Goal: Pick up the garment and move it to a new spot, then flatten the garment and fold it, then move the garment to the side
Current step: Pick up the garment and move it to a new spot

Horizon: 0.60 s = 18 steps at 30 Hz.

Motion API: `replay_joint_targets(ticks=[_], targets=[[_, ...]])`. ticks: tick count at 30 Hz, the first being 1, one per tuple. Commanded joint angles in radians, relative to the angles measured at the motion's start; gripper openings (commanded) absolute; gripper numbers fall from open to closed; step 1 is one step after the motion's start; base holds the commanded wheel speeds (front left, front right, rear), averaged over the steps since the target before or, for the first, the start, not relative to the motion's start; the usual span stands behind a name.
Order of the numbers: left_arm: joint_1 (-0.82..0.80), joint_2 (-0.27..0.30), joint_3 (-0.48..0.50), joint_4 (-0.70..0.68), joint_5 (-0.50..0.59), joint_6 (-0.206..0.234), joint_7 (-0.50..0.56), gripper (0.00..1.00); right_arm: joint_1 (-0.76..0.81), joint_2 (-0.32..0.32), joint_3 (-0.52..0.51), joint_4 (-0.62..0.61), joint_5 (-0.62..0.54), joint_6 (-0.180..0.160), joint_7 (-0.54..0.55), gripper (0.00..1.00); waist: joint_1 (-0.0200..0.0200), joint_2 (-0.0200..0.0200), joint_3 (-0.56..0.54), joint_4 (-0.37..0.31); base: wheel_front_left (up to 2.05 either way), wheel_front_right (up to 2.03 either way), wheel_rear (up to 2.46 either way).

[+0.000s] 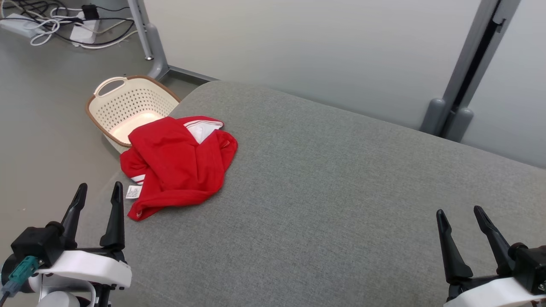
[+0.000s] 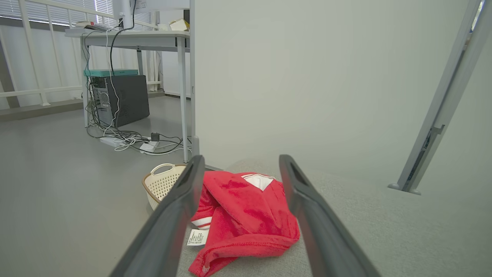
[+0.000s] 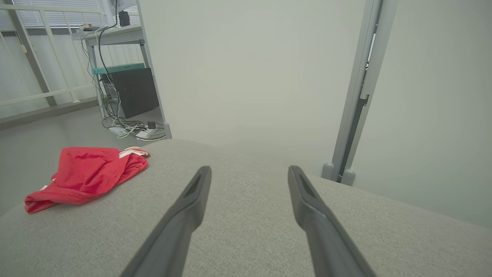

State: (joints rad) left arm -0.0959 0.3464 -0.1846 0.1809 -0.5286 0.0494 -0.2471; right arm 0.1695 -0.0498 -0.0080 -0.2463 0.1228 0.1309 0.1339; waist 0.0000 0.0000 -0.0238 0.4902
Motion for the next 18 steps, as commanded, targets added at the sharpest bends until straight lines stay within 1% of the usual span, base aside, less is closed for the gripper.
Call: replay_joint_targets(ticks=[1,7,10,13,17,18], targets=[[-0.012,0.005,0.009,0.004,-0.004,-0.003,-0.005,1.00,-0.011,-0.002,0.004,-0.005,0.001,0.000,0.004,1.00,0.0000,0.0000,0.012,0.027,0.00,0.00,0.00],[-0.026,-0.003,0.025,0.017,-0.002,-0.018,-0.013,1.00,-0.038,-0.001,0.011,-0.010,-0.017,0.000,0.013,1.00,0.0000,0.0000,0.038,0.035,0.00,0.00,0.00],[-0.049,-0.018,0.014,0.039,0.007,-0.031,-0.016,1.00,-0.050,-0.002,0.007,-0.020,-0.024,0.000,0.017,1.00,0.0000,0.0000,0.056,0.036,0.00,0.00,0.00],[-0.090,-0.033,0.014,0.084,0.001,-0.050,-0.016,1.00,-0.074,-0.002,0.016,-0.037,-0.041,0.000,0.032,1.00,0.0000,0.0000,0.095,0.019,0.00,0.00,0.00],[-0.178,-0.064,0.016,0.191,-0.016,-0.094,-0.017,1.00,-0.126,-0.002,0.032,-0.069,-0.076,0.000,0.062,1.00,0.0000,0.0000,0.183,-0.021,0.00,0.00,0.00],[-0.178,-0.064,0.016,0.191,-0.016,-0.094,-0.017,1.00,-0.126,-0.002,0.032,-0.069,-0.076,0.000,0.062,1.00,0.0000,0.0000,0.183,-0.021,0.00,0.00,0.00]])
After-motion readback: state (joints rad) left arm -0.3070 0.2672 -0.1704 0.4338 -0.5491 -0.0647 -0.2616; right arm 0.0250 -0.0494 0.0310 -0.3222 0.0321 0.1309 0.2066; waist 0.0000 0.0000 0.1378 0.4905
